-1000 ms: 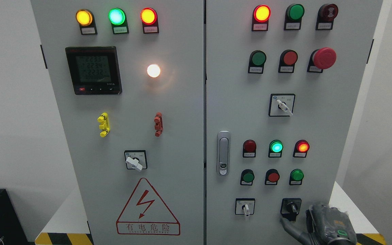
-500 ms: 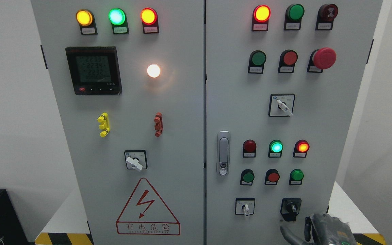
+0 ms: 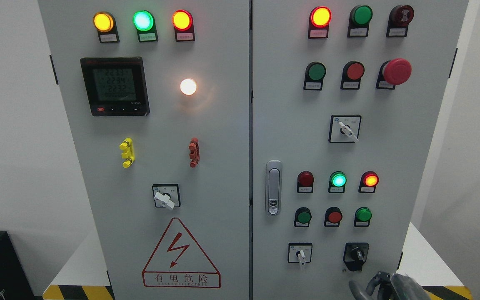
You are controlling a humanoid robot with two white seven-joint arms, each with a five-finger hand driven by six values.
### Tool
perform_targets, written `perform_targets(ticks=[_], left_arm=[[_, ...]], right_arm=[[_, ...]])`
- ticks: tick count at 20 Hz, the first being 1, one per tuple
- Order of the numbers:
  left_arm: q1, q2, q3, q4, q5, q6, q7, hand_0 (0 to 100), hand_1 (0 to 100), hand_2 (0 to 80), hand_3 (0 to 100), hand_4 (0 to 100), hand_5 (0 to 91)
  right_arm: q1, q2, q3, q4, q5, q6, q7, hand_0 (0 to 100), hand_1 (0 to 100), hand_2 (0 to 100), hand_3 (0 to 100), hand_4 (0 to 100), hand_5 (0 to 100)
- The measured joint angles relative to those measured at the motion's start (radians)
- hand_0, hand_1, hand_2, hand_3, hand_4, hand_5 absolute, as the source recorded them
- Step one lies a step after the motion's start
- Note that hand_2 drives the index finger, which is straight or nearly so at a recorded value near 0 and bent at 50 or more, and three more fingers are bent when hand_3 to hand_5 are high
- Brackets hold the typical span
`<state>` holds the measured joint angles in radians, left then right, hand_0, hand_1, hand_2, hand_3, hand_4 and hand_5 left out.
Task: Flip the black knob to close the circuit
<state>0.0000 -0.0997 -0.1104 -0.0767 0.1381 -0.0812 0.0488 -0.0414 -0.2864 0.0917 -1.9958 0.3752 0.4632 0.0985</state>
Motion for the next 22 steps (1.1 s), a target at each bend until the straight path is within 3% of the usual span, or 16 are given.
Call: perform_targets(ticks=[1, 2, 3, 4, 6, 7, 10, 15, 22], left_arm=[[0.0, 0.0, 0.0, 0.0, 0.0, 0.0, 0.0, 12, 56, 0.0, 0, 0, 0.0], [0.0, 0.0, 0.0, 0.0, 0.0, 0.0, 0.0, 12, 56, 0.0, 0, 0, 0.0], [0.0, 0.0, 0.0, 0.0, 0.0, 0.0, 0.0, 12, 56, 0.0, 0, 0, 0.0], [0.0, 0.0, 0.0, 0.0, 0.0, 0.0, 0.0, 12, 56, 0.0, 0, 0, 0.0], [0.0, 0.0, 0.0, 0.0, 0.0, 0.0, 0.0, 12, 56, 0.0, 0, 0, 0.0], [0.0, 0.0, 0.0, 0.0, 0.0, 0.0, 0.0, 12, 56, 0.0, 0, 0, 0.0], [0.0, 0.0, 0.0, 0.0, 0.0, 0.0, 0.0, 12, 56, 0.0, 0, 0, 0.0], [0.0, 0.0, 0.0, 0.0, 0.0, 0.0, 0.0, 12, 56, 0.0, 0, 0, 0.0], [0.0, 0.0, 0.0, 0.0, 0.0, 0.0, 0.0, 12, 56, 0.0, 0, 0, 0.0]], right_arm=[[0.016, 0.005, -0.008, -0.006, -0.057, -0.023, -0.001, 0, 10, 27, 46, 41, 28], [0.031, 0.01, -0.015, -0.013, -0.106, -0.046, -0.004, 0, 9, 22, 39, 34, 24], [0.045, 0.015, -0.024, -0.019, -0.159, -0.072, -0.006, 0, 9, 21, 36, 32, 22], [0.059, 0.02, -0.032, -0.024, -0.206, -0.093, -0.006, 0, 8, 15, 26, 21, 15], [0.089, 0.033, -0.051, -0.034, -0.301, -0.148, -0.008, 0, 8, 12, 22, 16, 10], [0.103, 0.039, -0.06, -0.038, -0.34, -0.176, -0.01, 0, 9, 6, 15, 7, 1], [0.146, 0.059, -0.082, -0.048, -0.441, -0.246, 0.035, 0, 6, 0, 0, 0, 0], [0.206, 0.097, -0.107, -0.058, -0.538, -0.309, 0.12, 0, 0, 0, 0, 0, 0], [0.239, 0.132, -0.14, -0.058, -0.608, -0.325, 0.141, 0, 0, 0, 0, 0, 0]])
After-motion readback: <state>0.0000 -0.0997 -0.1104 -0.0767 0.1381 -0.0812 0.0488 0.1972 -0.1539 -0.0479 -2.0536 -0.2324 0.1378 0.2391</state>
